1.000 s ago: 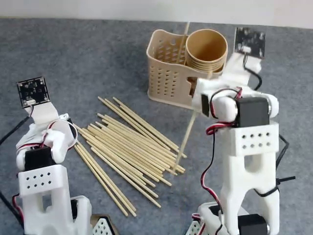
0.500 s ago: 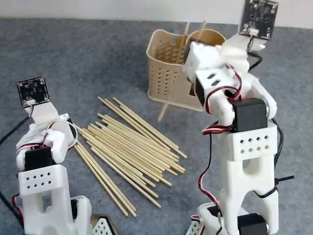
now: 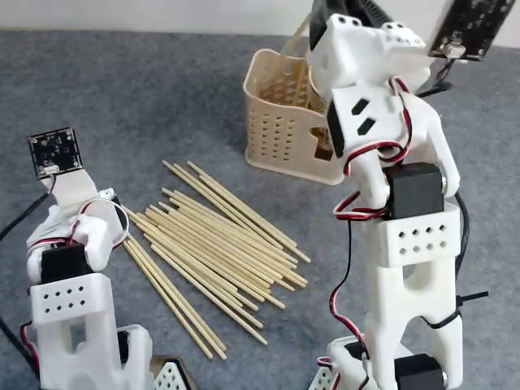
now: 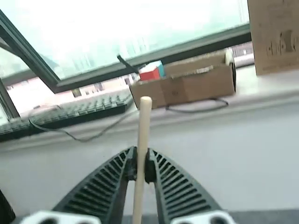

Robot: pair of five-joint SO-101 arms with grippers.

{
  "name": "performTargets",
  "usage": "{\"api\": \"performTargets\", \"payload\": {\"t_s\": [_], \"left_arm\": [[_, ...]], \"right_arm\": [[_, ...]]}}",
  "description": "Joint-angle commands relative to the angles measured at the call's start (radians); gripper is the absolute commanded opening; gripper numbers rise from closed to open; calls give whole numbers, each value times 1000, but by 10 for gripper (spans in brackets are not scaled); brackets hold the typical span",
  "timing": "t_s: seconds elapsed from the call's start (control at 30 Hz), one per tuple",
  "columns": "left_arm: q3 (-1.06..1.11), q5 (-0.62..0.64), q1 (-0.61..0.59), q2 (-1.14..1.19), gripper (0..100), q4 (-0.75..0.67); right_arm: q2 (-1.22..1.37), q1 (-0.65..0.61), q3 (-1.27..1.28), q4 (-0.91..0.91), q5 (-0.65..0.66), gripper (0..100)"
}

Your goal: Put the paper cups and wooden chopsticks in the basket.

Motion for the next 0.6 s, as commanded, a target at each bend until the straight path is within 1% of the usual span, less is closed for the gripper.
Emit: {"api": "performTargets", "payload": {"t_s": [0.0,0.17,0.27,0.33,0.57], "left_arm": [[-5,5,-7,-21,31,-15],[-5,5,-7,-21,31,-15],[-5,5,-7,-21,31,-15],[-5,5,-7,-21,31,-15],[-5,5,-7,-21,31,-15]], "right_arm": [[-13,-4,-8,-94,6,5],[62,-4,15,-236,176,5],[93,-4,44,-288,206,5],[104,-4,65,-288,210,5],[108,-10,208,-289,287,5]]}}
